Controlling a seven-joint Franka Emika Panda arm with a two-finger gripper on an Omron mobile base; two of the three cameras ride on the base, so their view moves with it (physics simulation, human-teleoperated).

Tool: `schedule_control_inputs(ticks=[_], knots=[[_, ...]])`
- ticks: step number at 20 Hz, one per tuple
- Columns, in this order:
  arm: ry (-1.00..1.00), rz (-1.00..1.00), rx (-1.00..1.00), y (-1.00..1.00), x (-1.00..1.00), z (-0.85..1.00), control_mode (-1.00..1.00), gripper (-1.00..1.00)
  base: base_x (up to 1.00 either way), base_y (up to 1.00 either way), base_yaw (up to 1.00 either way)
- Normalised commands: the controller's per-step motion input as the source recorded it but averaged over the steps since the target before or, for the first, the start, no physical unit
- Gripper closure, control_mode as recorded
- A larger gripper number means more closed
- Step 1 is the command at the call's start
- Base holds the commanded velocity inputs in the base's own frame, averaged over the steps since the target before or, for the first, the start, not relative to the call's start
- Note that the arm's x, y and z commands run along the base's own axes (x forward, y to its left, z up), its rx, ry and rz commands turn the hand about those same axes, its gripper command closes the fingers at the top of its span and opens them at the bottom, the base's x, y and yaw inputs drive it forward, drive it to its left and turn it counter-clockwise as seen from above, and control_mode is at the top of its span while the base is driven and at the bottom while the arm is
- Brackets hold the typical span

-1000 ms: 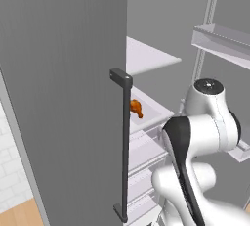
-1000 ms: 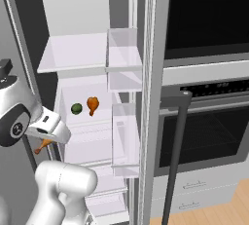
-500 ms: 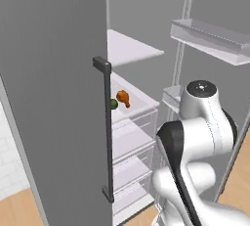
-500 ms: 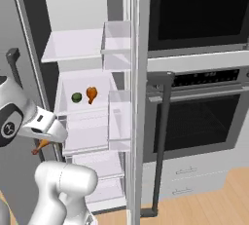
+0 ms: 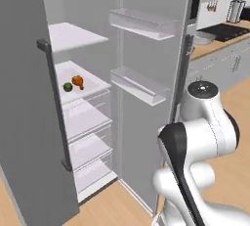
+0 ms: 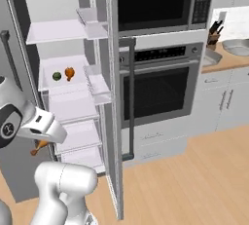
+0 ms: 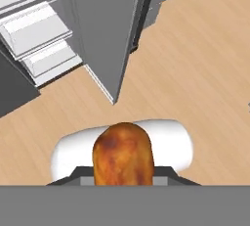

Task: Place one avocado and one chicken drumstick in each tupperware on the nearby counter, to pack two identical lunches.

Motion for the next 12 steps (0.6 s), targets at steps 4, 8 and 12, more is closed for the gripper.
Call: schedule_control_inputs(ticks=[4, 8, 12], knots=[[0.00, 0.00, 0.00, 0.00, 0.00, 0.00, 1.00, 1.00, -0.04, -1.00, -0.46], [0.00, 0.00, 0.00, 0.00, 0.00, 0.00, 1.00, 1.00, -0.07, -1.00, -0.57], [0.00, 0.00, 0.00, 0.00, 0.00, 0.00, 1.00, 1.00, 0.09, -0.98, -0.59]])
